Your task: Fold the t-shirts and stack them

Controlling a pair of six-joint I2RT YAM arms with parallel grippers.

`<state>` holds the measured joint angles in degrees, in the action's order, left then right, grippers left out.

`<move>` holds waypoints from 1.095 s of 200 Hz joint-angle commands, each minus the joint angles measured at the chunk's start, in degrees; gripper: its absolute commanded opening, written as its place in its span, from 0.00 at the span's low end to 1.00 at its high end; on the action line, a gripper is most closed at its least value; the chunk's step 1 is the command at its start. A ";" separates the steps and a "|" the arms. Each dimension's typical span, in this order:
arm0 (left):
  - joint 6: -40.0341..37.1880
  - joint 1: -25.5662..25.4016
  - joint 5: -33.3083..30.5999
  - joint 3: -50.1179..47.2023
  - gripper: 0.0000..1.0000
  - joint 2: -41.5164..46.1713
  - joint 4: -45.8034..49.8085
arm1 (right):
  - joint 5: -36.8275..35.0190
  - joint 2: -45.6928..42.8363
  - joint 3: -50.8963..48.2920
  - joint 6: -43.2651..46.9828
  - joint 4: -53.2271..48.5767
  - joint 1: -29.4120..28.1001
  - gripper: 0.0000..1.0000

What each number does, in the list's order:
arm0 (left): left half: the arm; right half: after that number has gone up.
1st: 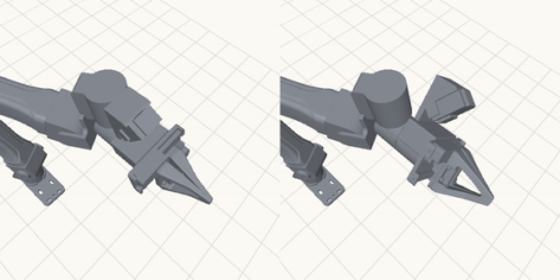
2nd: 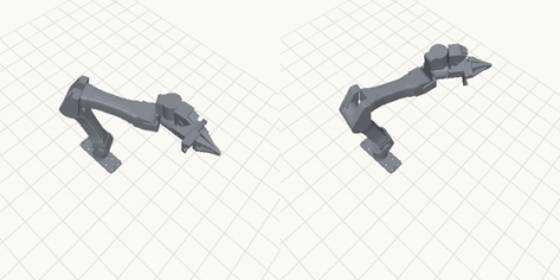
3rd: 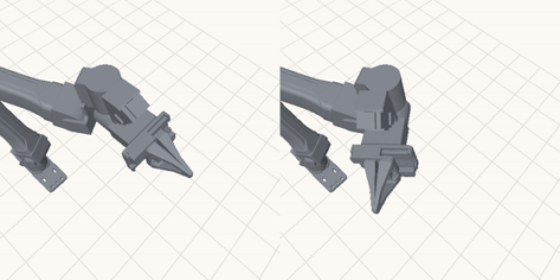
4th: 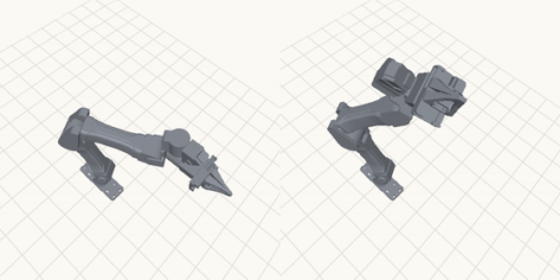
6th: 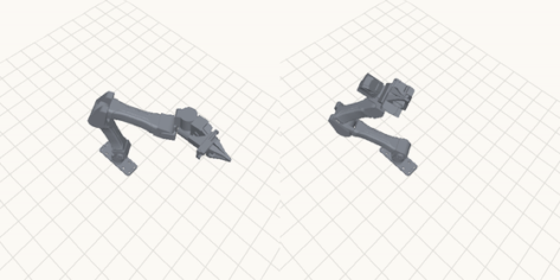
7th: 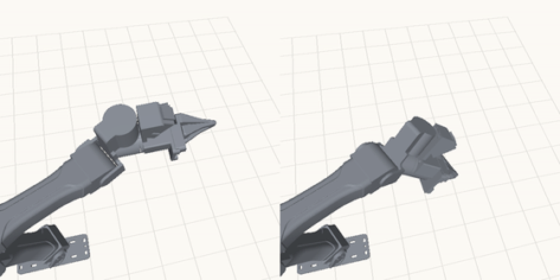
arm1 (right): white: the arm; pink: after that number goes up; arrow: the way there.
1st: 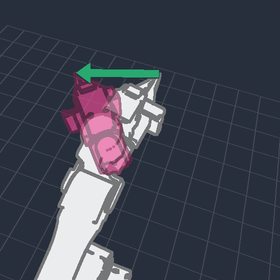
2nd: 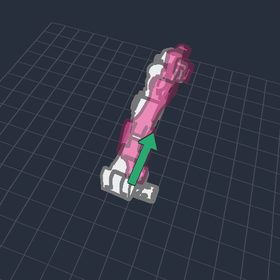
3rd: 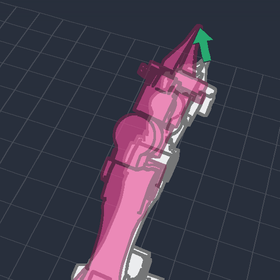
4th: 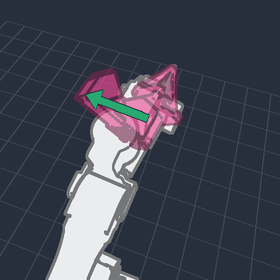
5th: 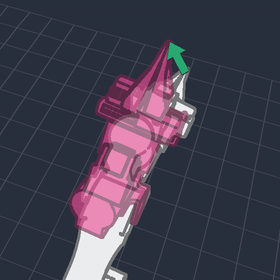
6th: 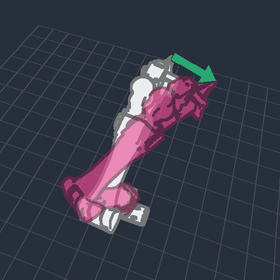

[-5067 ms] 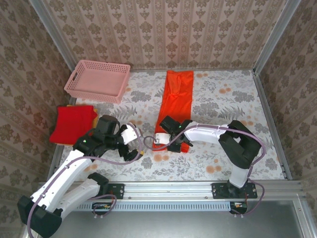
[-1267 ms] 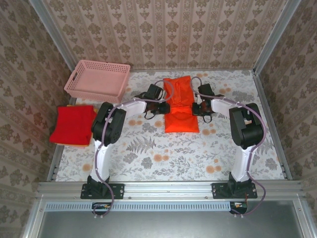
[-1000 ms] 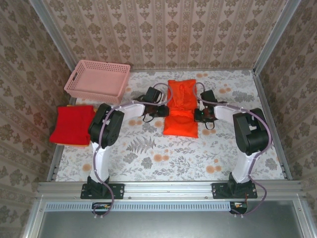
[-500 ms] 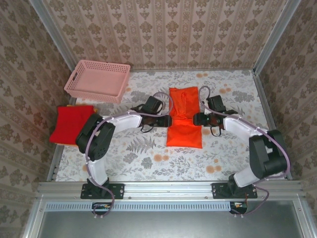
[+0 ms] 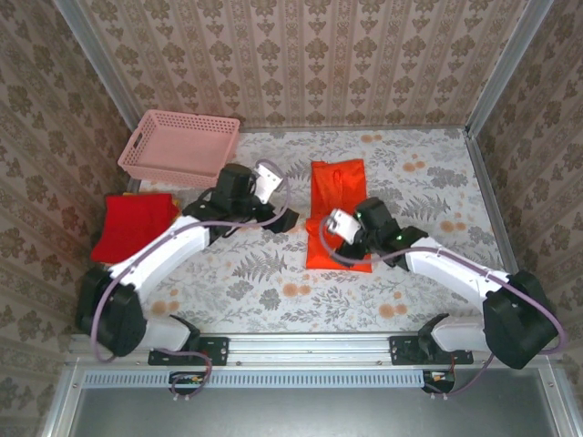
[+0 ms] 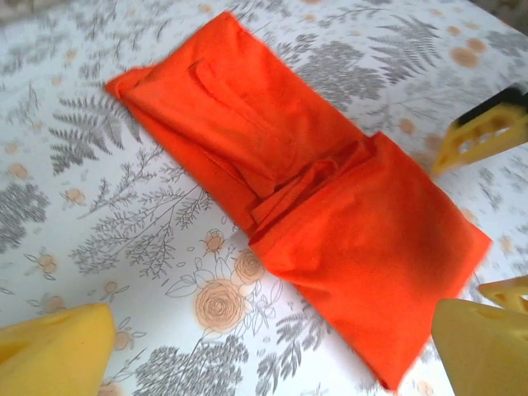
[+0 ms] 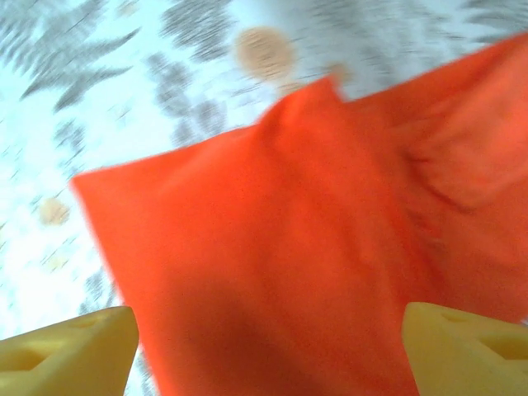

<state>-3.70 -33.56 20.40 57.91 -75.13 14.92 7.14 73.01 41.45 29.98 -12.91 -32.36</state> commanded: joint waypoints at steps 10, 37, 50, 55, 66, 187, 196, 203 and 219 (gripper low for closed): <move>-11.42 1.63 9.06 -0.70 1.00 10.78 13.28 | 2.33 -1.35 -1.16 10.85 -3.95 -4.64 0.82; -15.56 2.01 10.61 -3.60 1.00 19.17 16.19 | 0.89 1.10 -1.11 10.92 -6.04 -6.43 0.76; -16.87 2.10 10.64 -5.04 1.00 22.04 16.46 | -0.81 3.29 -0.53 11.33 -6.71 -6.70 0.72; -17.30 2.10 10.54 -5.44 1.00 22.75 16.49 | -1.26 4.24 -0.23 11.42 -6.96 -6.75 0.70; -18.25 2.10 10.59 -5.90 1.00 23.73 16.97 | -1.50 6.11 0.41 11.76 -7.18 -6.75 0.67; -18.93 2.18 10.51 -8.92 1.00 22.38 12.72 | -9.25 20.53 5.21 8.94 -5.76 -6.67 0.33; -18.71 2.20 10.58 -9.05 1.00 22.30 12.38 | -9.33 20.49 5.63 8.96 -6.10 -6.68 0.21; -18.52 2.17 10.62 -9.21 1.00 22.35 12.17 | -9.52 20.25 5.59 8.92 -5.91 -6.71 0.12; -18.12 2.18 10.62 -9.95 1.00 22.45 11.38 | -9.53 19.95 5.86 9.31 -6.62 -6.71 0.00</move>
<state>-22.28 -31.77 29.63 49.04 -52.88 28.75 0.34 91.50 46.98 39.22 -17.76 -39.27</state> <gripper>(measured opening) 0.997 0.076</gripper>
